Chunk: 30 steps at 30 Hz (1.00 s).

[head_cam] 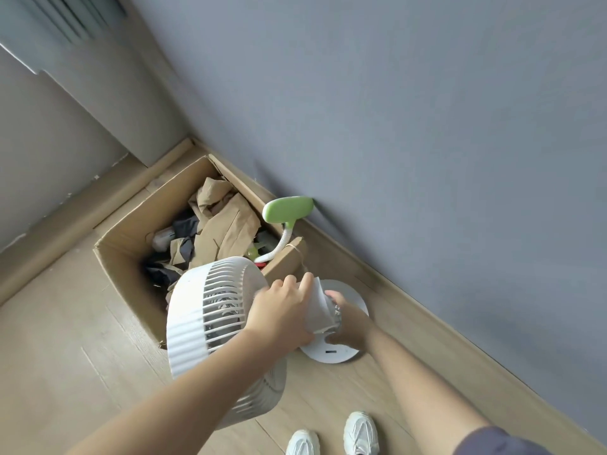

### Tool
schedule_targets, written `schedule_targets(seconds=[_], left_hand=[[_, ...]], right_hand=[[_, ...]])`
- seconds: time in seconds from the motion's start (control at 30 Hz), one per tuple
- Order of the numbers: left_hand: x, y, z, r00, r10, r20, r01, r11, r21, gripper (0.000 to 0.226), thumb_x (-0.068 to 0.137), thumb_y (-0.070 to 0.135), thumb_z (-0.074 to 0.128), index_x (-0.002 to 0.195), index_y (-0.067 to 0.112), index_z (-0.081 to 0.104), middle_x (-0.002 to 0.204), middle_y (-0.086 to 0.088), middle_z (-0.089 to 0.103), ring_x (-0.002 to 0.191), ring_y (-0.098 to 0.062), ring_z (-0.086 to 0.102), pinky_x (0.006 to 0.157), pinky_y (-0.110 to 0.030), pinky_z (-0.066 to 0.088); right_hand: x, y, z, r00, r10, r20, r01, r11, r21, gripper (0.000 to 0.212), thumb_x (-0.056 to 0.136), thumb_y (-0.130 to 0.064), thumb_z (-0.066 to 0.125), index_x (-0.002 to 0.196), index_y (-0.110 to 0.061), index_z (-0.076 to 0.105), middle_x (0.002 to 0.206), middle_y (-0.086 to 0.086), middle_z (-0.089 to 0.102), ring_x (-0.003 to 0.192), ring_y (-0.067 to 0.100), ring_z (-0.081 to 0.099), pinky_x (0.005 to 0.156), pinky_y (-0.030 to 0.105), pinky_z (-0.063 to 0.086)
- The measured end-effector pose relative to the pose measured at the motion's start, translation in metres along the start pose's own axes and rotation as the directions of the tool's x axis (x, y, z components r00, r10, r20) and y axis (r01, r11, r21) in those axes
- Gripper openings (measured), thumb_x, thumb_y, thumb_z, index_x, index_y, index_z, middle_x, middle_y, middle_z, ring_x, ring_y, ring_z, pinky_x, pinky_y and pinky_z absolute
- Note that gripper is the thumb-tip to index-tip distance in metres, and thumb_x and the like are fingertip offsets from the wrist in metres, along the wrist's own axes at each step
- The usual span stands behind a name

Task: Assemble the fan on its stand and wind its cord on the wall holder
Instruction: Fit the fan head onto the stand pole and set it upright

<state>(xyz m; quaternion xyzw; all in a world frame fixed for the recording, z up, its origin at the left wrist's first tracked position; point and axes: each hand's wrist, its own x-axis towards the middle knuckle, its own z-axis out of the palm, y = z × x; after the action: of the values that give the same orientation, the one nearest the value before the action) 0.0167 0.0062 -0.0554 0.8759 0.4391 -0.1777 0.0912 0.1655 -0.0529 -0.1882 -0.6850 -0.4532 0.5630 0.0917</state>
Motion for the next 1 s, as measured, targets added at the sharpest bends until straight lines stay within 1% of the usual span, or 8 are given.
schedule_targets(seconds=[0.07,0.13,0.37,0.6,0.7,0.87,0.93,1.0], left_hand=[[0.003,0.000,-0.001,1.000,0.008,0.005,-0.008,1.000,0.003,0.068,0.067,0.045,0.069,0.120,0.020,0.034,0.102,-0.001,0.051,0.092,-0.023,0.055,0.063,-0.033,0.045],[0.005,0.000,-0.002,1.000,0.014,0.003,-0.014,1.000,-0.003,0.068,0.067,0.045,0.069,0.119,0.019,0.034,0.102,-0.001,0.051,0.092,-0.022,0.055,0.065,-0.034,0.047],[0.009,-0.007,-0.008,1.000,0.015,-0.025,-0.015,1.000,0.014,0.064,0.065,0.047,0.067,0.115,0.020,0.037,0.101,0.002,0.051,0.088,-0.020,0.054,0.058,-0.031,0.040],[0.002,-0.008,-0.015,0.998,0.048,-0.029,-0.047,0.999,0.019,0.064,0.064,0.048,0.066,0.116,0.022,0.037,0.097,0.003,0.050,0.084,-0.019,0.054,0.058,-0.031,0.045],[-0.003,-0.015,-0.023,0.996,0.080,-0.028,-0.080,0.997,0.000,0.069,0.064,0.054,0.064,0.119,0.023,0.036,0.101,0.004,0.051,0.089,-0.019,0.055,0.062,-0.034,0.051],[-0.021,-0.026,-0.050,0.986,0.155,-0.064,-0.155,0.988,0.006,0.077,0.061,0.058,0.064,0.124,0.026,0.034,0.104,0.007,0.051,0.090,-0.018,0.057,0.064,-0.036,0.053],[-0.031,-0.027,-0.065,0.974,0.209,-0.083,-0.206,0.978,0.036,0.078,0.061,0.059,0.063,0.126,0.027,0.034,0.104,0.008,0.051,0.091,-0.017,0.058,0.062,-0.033,0.051],[-0.042,-0.027,-0.081,0.962,0.254,-0.098,-0.249,0.967,0.059,0.080,0.061,0.059,0.062,0.129,0.028,0.032,0.106,0.009,0.051,0.093,-0.016,0.057,0.061,-0.030,0.046]], right_hand=[[0.012,0.006,0.008,0.999,-0.034,-0.033,0.035,0.999,0.015,0.090,0.056,-0.024,0.076,0.134,-0.038,0.033,0.113,-0.007,0.063,0.105,0.022,0.060,0.082,0.044,0.056],[0.023,0.012,0.015,0.995,-0.066,-0.069,0.069,0.997,0.039,0.084,0.055,-0.028,0.077,0.128,-0.040,0.038,0.103,-0.013,0.065,0.099,0.018,0.062,0.084,0.047,0.054],[0.028,0.010,0.023,0.981,-0.126,-0.148,0.140,0.986,0.095,0.083,0.063,-0.028,0.080,0.132,-0.039,0.037,0.106,-0.016,0.064,0.100,0.009,0.060,0.085,0.038,0.054],[0.019,0.008,0.024,0.972,-0.159,-0.171,0.169,0.985,0.046,0.077,0.062,-0.039,0.075,0.129,-0.040,0.036,0.103,-0.017,0.065,0.099,0.012,0.062,0.085,0.042,0.054],[0.011,0.004,0.023,0.965,-0.173,-0.196,0.183,0.982,0.034,0.075,0.060,-0.043,0.075,0.124,-0.043,0.037,0.103,-0.018,0.065,0.098,0.012,0.061,0.084,0.040,0.054],[-0.006,0.006,0.019,0.968,-0.170,-0.184,0.187,0.979,0.080,0.086,0.058,-0.037,0.078,0.130,-0.049,0.034,0.113,-0.020,0.062,0.103,0.012,0.061,0.083,0.040,0.056],[-0.015,0.006,0.015,0.970,-0.156,-0.186,0.167,0.985,0.049,0.077,0.063,-0.034,0.078,0.128,-0.049,0.039,0.114,-0.020,0.063,0.104,0.011,0.061,0.085,0.038,0.055],[-0.027,-0.002,0.011,0.959,-0.151,-0.239,0.146,0.988,-0.039,0.056,0.071,-0.032,0.074,0.122,-0.039,0.051,0.110,-0.016,0.068,0.104,0.013,0.061,0.085,0.032,0.048]])
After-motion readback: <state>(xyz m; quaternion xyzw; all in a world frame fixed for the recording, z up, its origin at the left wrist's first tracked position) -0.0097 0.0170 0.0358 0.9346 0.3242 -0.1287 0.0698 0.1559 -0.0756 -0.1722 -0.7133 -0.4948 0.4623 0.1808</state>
